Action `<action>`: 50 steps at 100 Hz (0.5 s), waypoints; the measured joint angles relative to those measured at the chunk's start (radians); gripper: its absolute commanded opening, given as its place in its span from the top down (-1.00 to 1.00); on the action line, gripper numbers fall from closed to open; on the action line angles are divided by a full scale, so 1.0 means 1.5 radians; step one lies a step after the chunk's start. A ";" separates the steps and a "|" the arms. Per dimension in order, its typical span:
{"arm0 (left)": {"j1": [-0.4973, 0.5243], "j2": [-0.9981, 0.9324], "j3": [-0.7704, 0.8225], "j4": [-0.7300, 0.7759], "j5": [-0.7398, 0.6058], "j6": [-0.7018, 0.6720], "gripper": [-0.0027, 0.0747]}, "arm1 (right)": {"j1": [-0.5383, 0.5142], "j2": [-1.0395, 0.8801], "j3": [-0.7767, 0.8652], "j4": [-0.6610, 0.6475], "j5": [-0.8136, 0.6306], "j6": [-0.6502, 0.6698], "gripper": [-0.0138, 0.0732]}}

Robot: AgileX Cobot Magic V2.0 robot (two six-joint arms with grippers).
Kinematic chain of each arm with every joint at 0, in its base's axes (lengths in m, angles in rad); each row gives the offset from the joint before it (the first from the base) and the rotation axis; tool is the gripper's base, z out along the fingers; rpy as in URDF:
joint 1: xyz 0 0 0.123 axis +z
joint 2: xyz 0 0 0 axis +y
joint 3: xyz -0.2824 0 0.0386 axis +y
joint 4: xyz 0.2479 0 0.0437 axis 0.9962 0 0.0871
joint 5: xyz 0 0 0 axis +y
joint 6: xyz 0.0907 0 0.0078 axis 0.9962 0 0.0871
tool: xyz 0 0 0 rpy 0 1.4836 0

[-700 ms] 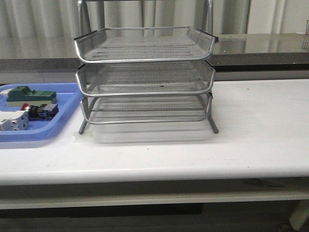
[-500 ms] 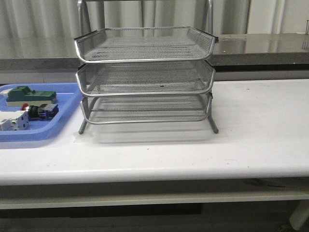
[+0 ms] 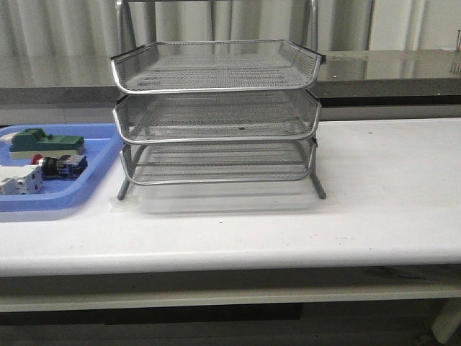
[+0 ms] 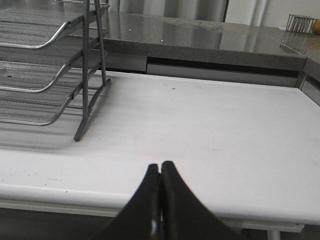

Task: Place button on rack with both arms

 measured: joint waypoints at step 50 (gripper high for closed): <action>0.000 0.000 0.000 0.000 0.000 0.000 0.98 | 0.000 0.085 -0.218 0.014 0.168 0.000 0.84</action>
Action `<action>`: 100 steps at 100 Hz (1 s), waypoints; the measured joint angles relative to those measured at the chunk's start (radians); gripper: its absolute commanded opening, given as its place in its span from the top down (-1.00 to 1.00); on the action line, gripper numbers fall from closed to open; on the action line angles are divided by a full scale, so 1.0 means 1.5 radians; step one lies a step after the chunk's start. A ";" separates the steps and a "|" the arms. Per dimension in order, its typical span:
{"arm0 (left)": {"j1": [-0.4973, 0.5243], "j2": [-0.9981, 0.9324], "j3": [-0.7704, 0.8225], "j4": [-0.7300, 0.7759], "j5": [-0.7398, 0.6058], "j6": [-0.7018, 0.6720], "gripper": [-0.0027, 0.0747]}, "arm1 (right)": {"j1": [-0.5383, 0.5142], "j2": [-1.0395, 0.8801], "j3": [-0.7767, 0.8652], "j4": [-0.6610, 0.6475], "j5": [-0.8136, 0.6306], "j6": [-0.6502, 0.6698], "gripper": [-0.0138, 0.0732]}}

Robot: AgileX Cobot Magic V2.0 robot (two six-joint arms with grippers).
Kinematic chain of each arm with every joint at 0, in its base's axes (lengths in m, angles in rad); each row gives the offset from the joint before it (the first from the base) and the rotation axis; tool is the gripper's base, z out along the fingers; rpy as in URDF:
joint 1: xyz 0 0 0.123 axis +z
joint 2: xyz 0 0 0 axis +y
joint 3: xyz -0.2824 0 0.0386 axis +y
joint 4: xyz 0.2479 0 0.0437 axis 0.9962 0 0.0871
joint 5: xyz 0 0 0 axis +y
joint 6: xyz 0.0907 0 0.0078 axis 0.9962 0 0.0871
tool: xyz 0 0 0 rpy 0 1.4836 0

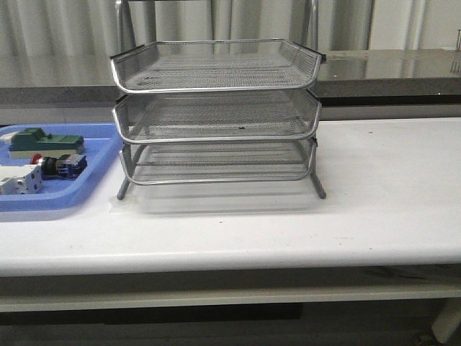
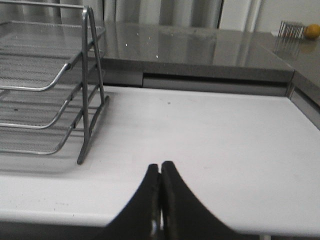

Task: Place button on rack with both arms

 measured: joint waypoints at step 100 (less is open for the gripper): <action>0.000 0.000 0.000 0.000 0.000 0.000 0.98 | 0.009 0.629 -0.274 0.560 0.106 -0.143 0.28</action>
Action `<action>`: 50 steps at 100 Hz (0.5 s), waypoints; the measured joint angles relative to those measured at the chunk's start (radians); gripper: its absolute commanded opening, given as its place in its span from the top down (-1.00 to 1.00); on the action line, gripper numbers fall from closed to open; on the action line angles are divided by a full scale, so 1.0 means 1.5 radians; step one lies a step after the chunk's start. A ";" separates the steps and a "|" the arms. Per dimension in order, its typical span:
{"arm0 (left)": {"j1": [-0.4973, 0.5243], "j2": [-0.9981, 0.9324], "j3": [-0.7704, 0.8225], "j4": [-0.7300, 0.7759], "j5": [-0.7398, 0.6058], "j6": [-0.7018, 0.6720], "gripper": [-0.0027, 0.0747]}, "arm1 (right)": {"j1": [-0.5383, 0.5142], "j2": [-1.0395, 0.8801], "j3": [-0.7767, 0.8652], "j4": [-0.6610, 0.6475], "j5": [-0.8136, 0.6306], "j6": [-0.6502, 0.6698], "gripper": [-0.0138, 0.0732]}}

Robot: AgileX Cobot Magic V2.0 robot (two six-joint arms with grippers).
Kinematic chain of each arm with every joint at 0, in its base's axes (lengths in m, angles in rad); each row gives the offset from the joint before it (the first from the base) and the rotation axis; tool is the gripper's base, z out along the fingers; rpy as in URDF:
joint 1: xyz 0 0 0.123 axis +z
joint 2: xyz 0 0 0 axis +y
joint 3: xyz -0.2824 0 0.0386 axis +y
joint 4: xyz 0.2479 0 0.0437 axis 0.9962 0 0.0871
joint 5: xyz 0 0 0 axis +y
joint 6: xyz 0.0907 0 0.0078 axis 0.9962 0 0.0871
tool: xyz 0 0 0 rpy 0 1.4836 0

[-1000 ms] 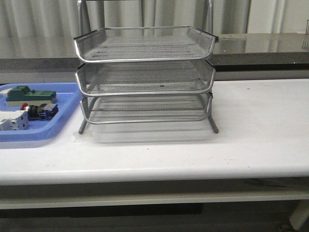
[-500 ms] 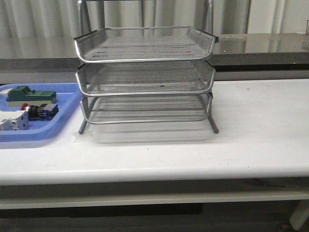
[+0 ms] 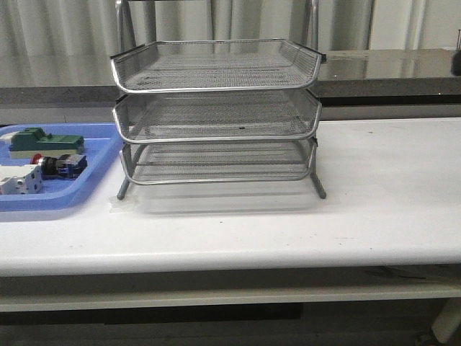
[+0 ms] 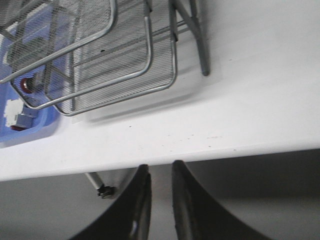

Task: Place button on rack with both arms

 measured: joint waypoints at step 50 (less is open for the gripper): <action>0.000 0.000 0.000 0.000 0.000 0.000 0.98 | 0.013 0.307 -0.004 0.627 0.040 -0.524 -0.12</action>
